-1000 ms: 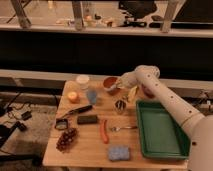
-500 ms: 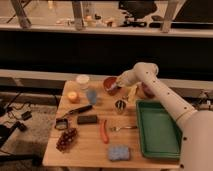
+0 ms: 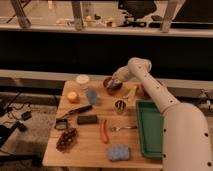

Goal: Wipe red bowl with towel

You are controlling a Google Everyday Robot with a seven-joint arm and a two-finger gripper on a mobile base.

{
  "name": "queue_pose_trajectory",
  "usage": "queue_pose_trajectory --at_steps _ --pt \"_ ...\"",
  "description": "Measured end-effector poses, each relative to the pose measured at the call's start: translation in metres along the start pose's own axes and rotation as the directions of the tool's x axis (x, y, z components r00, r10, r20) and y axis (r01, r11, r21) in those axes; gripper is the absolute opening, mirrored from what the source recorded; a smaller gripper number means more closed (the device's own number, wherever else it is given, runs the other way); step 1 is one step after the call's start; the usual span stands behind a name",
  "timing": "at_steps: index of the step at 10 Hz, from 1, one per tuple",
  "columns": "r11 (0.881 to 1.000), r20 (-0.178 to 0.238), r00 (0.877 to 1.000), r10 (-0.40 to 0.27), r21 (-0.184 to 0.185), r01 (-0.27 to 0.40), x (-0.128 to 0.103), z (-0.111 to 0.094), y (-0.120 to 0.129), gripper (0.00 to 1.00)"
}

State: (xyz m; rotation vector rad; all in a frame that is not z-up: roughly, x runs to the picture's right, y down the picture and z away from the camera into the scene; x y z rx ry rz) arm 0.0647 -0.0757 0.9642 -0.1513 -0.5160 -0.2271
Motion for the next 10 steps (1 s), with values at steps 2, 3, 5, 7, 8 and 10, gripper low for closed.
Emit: queue_pose_trajectory --at_steps 2,3,5,7,8,10 --pt "1.0 0.025 0.999 -0.026 0.007 0.026 -0.018 0.015 -0.014 0.18" --pt "0.999 0.032 0.999 -0.031 0.01 0.03 -0.022 0.017 -0.015 0.18" --pt "0.999 0.058 0.997 -0.045 0.017 0.044 -0.035 0.02 -0.016 0.18" --pt "0.999 0.069 0.996 -0.051 0.019 0.049 -0.047 0.016 -0.012 0.18" --pt "0.999 0.067 0.997 -0.047 0.02 0.045 -0.05 0.008 -0.008 0.18" --pt "0.999 0.059 0.998 -0.039 0.016 0.038 -0.057 -0.009 0.004 0.18"
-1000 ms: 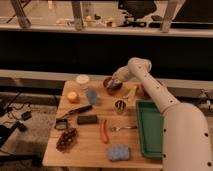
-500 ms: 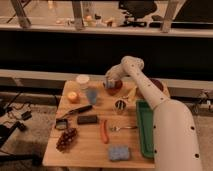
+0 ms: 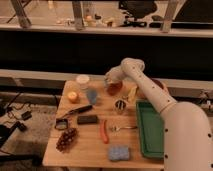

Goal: Wipe red bowl with towel

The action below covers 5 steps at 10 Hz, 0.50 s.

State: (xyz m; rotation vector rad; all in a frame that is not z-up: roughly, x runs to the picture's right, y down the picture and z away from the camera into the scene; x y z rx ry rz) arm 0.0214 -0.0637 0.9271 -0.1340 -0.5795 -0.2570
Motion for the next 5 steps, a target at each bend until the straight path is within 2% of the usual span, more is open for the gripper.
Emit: queue_pose_trajectory --at_steps 1,5 --pt "1.0 -0.005 1.0 0.007 -0.003 -0.007 -0.001 -0.006 0.006 0.18" --pt "0.999 -0.054 0.997 0.052 -0.008 -0.052 0.022 -0.033 0.029 0.18"
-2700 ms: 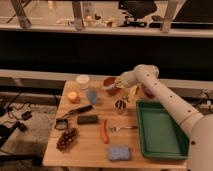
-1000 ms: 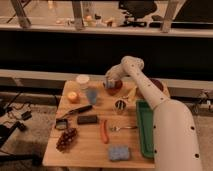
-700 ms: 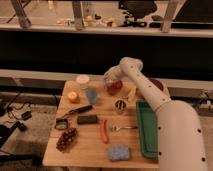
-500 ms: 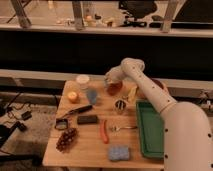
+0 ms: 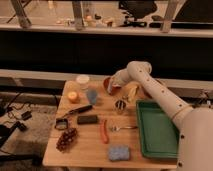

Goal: Wipe red bowl with towel

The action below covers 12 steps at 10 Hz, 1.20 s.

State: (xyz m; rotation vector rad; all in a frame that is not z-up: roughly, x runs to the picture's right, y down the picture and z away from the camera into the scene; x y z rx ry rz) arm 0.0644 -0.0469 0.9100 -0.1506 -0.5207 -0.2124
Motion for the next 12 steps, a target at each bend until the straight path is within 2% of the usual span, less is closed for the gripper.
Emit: queue_pose_trajectory --at_steps 3,6,9,12 --pt "1.0 -0.052 0.998 0.027 0.008 -0.027 0.023 -0.012 0.002 0.18" --pt "1.0 -0.073 0.997 0.018 -0.001 -0.018 0.034 0.003 -0.018 0.18" --pt "1.0 -0.057 0.998 -0.003 -0.018 0.002 0.029 0.039 -0.035 0.18" --pt "0.999 -0.009 1.0 -0.026 -0.019 0.026 0.004 0.052 -0.038 0.18"
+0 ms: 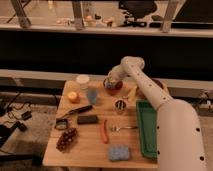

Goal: Wipe red bowl with towel

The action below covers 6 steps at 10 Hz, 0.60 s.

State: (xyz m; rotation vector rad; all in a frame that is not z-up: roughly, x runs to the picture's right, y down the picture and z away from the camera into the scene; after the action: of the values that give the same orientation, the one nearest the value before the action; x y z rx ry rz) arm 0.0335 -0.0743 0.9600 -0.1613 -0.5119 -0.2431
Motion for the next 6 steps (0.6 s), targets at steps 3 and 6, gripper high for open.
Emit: queue_pose_trajectory --at_steps 3,6 --pt "1.0 0.039 0.999 -0.021 0.015 0.02 -0.021 -0.011 0.005 0.18" --pt "1.0 0.052 0.999 -0.014 0.022 0.012 -0.03 -0.031 0.022 0.18"
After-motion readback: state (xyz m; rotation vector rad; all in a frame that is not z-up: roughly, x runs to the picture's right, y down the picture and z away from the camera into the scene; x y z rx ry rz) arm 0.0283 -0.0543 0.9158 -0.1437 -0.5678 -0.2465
